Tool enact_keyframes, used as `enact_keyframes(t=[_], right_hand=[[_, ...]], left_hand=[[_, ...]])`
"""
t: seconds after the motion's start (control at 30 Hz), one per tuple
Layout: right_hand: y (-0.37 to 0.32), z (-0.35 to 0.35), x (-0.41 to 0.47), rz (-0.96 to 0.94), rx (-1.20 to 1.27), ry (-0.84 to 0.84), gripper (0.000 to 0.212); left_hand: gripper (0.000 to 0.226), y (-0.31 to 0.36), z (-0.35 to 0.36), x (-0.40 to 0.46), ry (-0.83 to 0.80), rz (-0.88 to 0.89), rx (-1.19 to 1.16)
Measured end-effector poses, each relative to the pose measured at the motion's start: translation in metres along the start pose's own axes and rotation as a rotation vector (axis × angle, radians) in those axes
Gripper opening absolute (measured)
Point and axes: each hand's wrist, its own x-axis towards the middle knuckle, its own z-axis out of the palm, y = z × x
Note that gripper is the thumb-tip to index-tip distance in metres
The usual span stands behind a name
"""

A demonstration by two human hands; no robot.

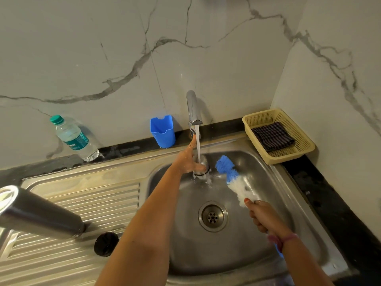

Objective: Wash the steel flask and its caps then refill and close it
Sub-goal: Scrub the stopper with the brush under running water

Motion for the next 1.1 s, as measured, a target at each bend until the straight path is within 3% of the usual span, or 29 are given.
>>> enact_keyframes(t=[0.17, 0.37, 0.47, 0.57, 0.7, 0.83, 1.0, 1.07, 1.1], right_hand=[[0.004, -0.002, -0.005, -0.079, -0.133, 0.024, 0.019], [0.003, -0.026, -0.008, -0.259, -0.339, 0.064, 0.036], [-0.007, -0.041, -0.013, -0.334, -0.485, 0.07, 0.044], [-0.017, -0.053, -0.016, -0.445, -0.671, 0.082, 0.049], [-0.026, -0.057, -0.015, -0.625, -0.964, 0.087, 0.044], [-0.048, -0.055, -0.006, -0.898, -1.239, 0.198, 0.04], [-0.078, -0.043, 0.004, -1.327, -1.633, 0.356, 0.055], [-0.089, -0.029, -0.006, -1.209, -1.643, 0.317, 0.052], [-0.092, -0.018, -0.015, -1.056, -1.552, 0.255, 0.044]], left_hand=[[0.084, -0.027, 0.02, -0.015, 0.131, -0.166, -0.139], [0.028, -0.047, 0.043, -0.031, 0.246, -0.416, -0.874], [0.026, -0.041, 0.051, -0.041, 0.258, -0.493, -1.17], [0.028, -0.031, 0.057, -0.048, 0.253, -0.519, -1.29], [0.035, -0.019, 0.061, -0.05, 0.202, -0.483, -1.347], [0.049, -0.016, 0.057, -0.047, 0.207, -0.48, -1.373], [0.032, -0.014, 0.051, -0.049, 0.165, -0.49, -1.347], [0.029, -0.012, 0.048, -0.05, 0.175, -0.502, -1.34], [0.027, -0.013, 0.045, -0.051, 0.18, -0.501, -1.351]])
